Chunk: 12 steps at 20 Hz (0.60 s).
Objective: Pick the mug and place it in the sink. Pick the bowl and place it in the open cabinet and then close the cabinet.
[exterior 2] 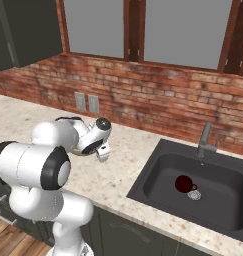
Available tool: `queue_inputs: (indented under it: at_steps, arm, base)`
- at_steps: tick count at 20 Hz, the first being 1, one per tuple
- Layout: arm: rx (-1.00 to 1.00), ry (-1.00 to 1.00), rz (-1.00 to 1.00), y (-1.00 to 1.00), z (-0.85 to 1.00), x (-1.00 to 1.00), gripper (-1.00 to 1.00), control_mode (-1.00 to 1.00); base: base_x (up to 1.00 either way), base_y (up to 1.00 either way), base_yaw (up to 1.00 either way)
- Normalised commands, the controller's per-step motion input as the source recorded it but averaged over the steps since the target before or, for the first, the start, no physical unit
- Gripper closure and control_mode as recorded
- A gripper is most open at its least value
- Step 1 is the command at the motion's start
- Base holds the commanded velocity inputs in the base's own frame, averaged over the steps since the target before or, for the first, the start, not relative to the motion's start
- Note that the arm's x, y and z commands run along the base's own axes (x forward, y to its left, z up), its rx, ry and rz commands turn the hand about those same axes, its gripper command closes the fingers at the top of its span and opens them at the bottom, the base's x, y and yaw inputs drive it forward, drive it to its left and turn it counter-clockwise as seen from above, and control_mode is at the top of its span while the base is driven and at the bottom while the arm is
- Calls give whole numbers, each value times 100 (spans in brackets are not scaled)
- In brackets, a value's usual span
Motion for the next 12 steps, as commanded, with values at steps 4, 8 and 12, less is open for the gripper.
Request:
queue_inputs:
  at_steps: [4,8,12]
  arm:
    - [0,0,0,27,-5,35,-100,-100]
    - [0,0,0,26,-7,40,100,-100]
    - [0,0,0,8,-8,21,100,-100]
  base:
    - [0,0,0]
    - [0,0,0]
    - [0,0,0]
